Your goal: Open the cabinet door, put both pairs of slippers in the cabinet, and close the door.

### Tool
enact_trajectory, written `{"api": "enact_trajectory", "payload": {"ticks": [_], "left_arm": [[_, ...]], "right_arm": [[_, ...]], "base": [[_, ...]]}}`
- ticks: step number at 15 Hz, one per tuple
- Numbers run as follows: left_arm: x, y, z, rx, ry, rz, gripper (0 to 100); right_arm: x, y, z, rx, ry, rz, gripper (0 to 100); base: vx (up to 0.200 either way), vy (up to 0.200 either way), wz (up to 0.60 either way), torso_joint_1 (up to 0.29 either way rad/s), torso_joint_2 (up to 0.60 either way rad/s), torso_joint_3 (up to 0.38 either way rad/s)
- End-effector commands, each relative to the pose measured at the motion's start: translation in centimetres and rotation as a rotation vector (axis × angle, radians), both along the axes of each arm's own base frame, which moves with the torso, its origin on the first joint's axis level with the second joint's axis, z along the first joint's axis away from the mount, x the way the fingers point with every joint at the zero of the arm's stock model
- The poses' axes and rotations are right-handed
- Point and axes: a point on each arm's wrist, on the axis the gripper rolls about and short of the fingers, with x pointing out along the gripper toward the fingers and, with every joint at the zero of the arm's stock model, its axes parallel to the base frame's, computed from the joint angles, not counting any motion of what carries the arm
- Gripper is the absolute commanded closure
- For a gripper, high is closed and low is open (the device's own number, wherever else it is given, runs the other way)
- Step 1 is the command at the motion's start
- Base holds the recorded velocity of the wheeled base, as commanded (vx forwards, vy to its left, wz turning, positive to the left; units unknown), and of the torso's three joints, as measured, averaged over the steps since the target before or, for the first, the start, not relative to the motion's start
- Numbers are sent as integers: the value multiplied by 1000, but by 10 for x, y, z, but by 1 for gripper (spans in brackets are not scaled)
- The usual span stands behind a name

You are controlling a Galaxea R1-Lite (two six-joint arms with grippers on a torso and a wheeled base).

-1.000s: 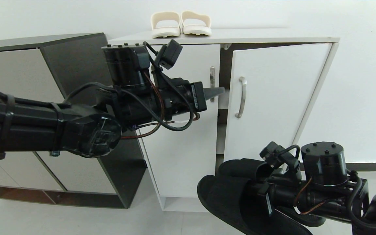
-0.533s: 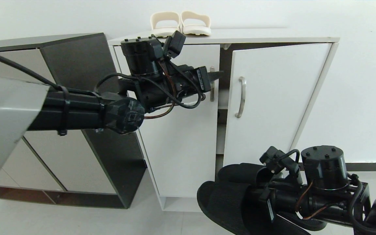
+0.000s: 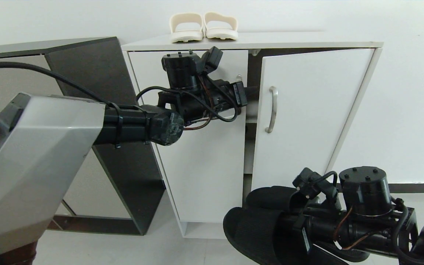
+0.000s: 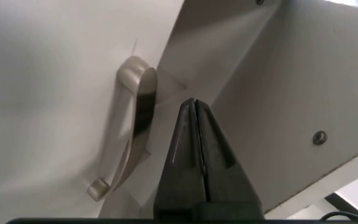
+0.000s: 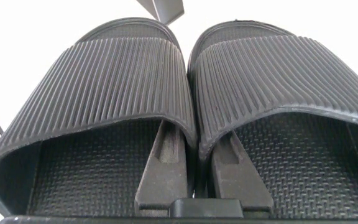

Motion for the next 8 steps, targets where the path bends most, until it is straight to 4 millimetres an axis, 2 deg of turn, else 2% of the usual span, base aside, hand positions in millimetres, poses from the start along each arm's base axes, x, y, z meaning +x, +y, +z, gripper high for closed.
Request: {"api": "enact_trajectory", "payload": {"ticks": [1, 2, 3, 5, 8], "left_arm": [[1, -3, -3, 3, 5, -5, 100], [-1, -3, -2, 2, 3, -6, 100], [-2, -4, -2, 2, 4, 1, 100], [-24, -23, 3, -12, -3, 26, 100], [-68, -56, 3, -20, -15, -88, 100]], "right_arm": [[0, 2, -3, -7, 8, 4, 100], [-1, 3, -4, -10, 13, 10, 100], [-3, 4, -5, -13, 16, 16, 100], [-12, 5, -8, -23, 28, 39, 100], [-31, 9, -6, -23, 24, 101, 100]], "base": [[0, 0, 0, 0, 0, 0], [0, 0, 0, 0, 0, 0], [-200, 0, 0, 7, 2, 7], [-200, 0, 0, 7, 0, -5], [-200, 0, 0, -1, 7, 2]]}}
